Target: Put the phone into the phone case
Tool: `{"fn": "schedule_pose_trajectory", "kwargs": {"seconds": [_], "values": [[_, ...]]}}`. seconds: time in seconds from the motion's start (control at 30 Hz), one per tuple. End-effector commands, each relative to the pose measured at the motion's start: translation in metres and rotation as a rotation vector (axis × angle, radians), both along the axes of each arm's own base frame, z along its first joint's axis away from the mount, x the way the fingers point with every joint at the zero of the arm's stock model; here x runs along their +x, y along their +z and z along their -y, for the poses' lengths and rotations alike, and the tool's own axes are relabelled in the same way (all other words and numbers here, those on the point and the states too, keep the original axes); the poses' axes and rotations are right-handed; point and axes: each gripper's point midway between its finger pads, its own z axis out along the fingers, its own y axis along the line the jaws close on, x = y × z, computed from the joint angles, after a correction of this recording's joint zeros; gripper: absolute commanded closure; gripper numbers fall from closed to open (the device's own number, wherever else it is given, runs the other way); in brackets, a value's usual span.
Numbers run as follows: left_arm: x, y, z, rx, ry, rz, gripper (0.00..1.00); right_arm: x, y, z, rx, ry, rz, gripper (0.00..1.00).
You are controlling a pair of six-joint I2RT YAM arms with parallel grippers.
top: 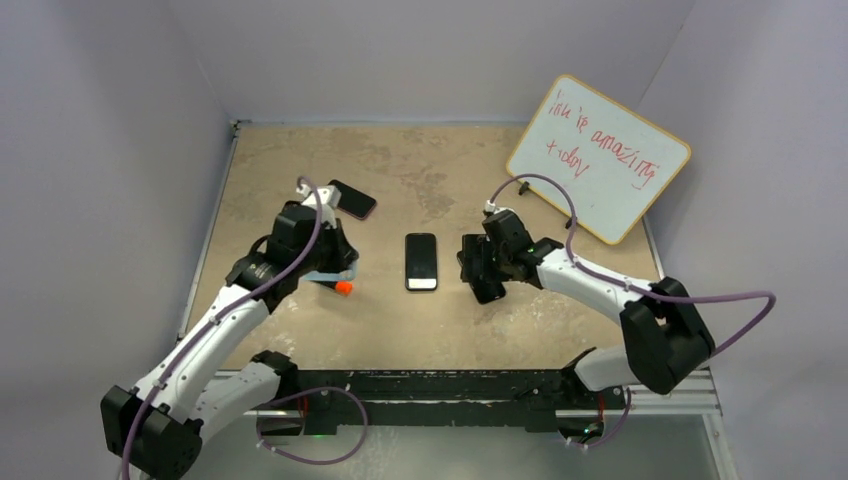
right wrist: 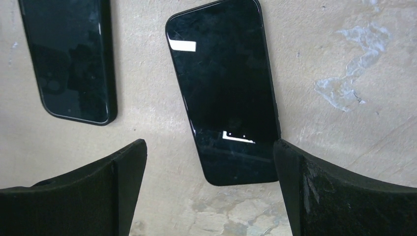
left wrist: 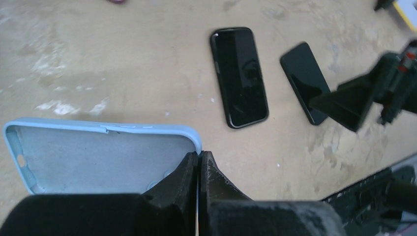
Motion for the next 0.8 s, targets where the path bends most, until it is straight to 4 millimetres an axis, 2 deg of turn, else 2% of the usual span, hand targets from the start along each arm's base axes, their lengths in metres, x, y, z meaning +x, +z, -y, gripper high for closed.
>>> {"fn": "schedule_pose_trajectory", "kwargs": {"seconds": [0.0,0.13,0.37,0.57,0.77], "values": [[-0.003,0.027,0.048,0.032,-0.279,0.122,1.00,0.013,0.003,0.001,-0.047,0.044,-0.006,0.01],[-0.018,0.018,0.077,0.020,-0.397,0.114,1.00,0.016,-0.009,-0.004,-0.027,0.071,-0.053,0.01],[-0.051,-0.019,0.112,0.041,-0.538,0.047,1.00,0.022,-0.017,-0.002,-0.067,0.091,-0.061,0.01],[-0.070,-0.055,0.128,0.104,-0.603,-0.028,1.00,0.021,-0.030,0.002,-0.103,0.101,-0.090,0.02],[-0.078,-0.075,0.134,0.154,-0.618,-0.065,1.00,0.028,-0.032,0.012,-0.166,0.085,-0.069,0.12]]}}
